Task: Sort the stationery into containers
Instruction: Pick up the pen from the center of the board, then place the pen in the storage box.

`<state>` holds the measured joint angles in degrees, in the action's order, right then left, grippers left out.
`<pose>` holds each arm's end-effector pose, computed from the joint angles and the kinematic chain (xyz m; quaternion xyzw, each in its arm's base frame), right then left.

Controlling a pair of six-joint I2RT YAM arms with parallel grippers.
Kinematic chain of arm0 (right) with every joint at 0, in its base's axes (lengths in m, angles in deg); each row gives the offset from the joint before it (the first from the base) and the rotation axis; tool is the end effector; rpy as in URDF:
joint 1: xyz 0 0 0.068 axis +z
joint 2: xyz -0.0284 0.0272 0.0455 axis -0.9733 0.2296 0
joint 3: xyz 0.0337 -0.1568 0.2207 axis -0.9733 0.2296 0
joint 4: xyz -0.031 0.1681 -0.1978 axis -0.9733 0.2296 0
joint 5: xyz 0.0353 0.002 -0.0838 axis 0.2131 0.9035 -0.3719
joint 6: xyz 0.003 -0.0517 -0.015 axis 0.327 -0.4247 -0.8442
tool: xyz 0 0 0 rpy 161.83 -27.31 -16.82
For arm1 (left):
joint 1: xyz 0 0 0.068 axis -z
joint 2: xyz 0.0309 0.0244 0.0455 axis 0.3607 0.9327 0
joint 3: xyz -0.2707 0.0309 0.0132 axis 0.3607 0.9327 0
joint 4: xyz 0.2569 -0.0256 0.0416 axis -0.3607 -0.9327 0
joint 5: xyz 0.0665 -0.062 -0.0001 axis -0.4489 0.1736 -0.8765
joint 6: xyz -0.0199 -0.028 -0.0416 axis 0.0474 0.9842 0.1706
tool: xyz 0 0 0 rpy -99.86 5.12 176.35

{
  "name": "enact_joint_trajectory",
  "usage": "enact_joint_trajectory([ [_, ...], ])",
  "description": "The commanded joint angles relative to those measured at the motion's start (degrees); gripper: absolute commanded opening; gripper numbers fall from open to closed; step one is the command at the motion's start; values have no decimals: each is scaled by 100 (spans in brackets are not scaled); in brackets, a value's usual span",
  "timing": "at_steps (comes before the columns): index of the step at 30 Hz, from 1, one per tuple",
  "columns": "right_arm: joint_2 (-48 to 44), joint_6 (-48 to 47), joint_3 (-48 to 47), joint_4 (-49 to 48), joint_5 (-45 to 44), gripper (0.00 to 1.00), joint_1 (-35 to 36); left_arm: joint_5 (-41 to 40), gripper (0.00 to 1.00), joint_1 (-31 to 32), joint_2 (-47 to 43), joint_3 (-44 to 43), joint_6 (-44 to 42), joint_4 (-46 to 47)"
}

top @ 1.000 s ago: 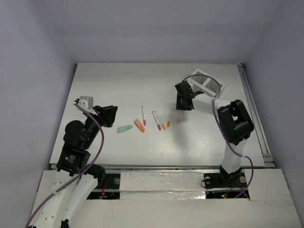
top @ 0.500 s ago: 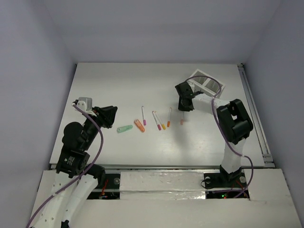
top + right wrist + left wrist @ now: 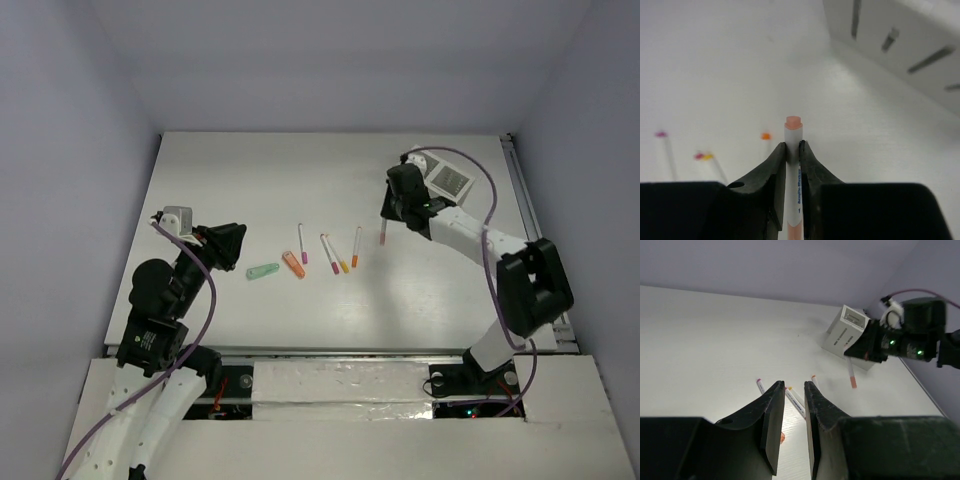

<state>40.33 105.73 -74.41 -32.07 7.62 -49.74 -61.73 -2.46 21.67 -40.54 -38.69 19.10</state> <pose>0.3329 0.1579 0.2220 0.0680 0.9152 0.0529 0.3937 0.1025 -0.0396 0.3604 0.0484 0.6468 -0.2852 0.7056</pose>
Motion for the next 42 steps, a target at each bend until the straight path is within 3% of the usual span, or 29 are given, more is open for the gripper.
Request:
enact_joint_trajectory([
  [1,-705,-110,-266,-1259,-298,0,-9,23,20,31,51,-112,-39,295],
  [8,-452,-1199,-1504,-1838,-1152,0,-456,67,20,31,139,-121,-39,286],
  [18,937,-2211,-2586,-2682,-1487,0,-1309,163,21,31,218,-112,-48,330],
  [33,1132,-2695,-1657,-4097,-1478,0,-1310,102,25,-75,394,-138,-83,312],
  [38,886,-2528,-1278,-4142,-1417,8,-1310,93,25,-75,394,-138,-83,312],
  [42,587,-2441,-996,-4300,-1206,37,-1310,93,25,-75,394,-147,-92,312],
])
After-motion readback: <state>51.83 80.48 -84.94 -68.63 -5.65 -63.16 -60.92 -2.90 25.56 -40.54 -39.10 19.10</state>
